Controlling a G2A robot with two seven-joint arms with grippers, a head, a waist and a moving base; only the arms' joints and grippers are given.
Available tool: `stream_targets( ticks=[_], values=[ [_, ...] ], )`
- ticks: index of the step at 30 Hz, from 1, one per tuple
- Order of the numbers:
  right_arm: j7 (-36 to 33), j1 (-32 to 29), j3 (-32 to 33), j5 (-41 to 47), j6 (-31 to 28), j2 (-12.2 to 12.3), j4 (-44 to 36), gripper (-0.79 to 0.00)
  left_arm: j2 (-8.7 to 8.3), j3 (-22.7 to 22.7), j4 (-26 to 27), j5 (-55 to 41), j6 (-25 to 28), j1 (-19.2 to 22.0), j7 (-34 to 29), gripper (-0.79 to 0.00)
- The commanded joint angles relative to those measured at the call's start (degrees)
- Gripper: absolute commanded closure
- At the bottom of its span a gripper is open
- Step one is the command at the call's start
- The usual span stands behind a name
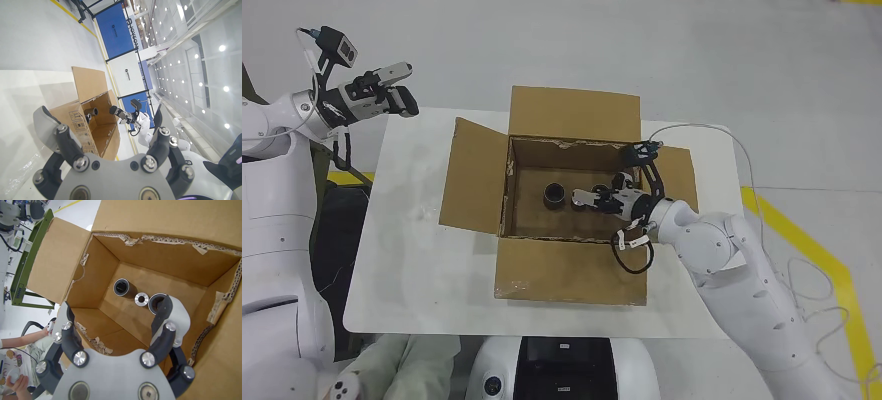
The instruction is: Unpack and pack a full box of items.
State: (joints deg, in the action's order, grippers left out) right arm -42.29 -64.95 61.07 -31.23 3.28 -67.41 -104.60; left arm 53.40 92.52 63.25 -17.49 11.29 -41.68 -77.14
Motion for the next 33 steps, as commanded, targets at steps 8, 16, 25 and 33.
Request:
stream_targets(
  ticks=[8, 16, 25, 33],
  values=[
    [0.0, 0.0, 0.0, 0.0, 0.0, 0.0, 0.0, -0.785, 0.0, 0.0, 0.0, 0.0, 0.0, 0.0, 0.0, -0.785],
    [-1.7, 0.9, -1.1, -6.2, -1.7, 0.2, -0.9, -0.785, 0.0, 0.0, 0.0, 0.0, 0.0, 0.0, 0.0, -0.785],
    [-7.7, 6.1, -4.4, -9.8, -8.7, -0.1, 4.0, -0.785, 0.0, 0.0, 0.0, 0.0, 0.0, 0.0, 0.0, -0.785],
    [-10.7, 11.0, -6.3, -13.3, -13.8, -0.4, 8.7, -0.785, 0.0, 0.0, 0.0, 0.0, 0.0, 0.0, 0.0, -0.785]
  ],
)
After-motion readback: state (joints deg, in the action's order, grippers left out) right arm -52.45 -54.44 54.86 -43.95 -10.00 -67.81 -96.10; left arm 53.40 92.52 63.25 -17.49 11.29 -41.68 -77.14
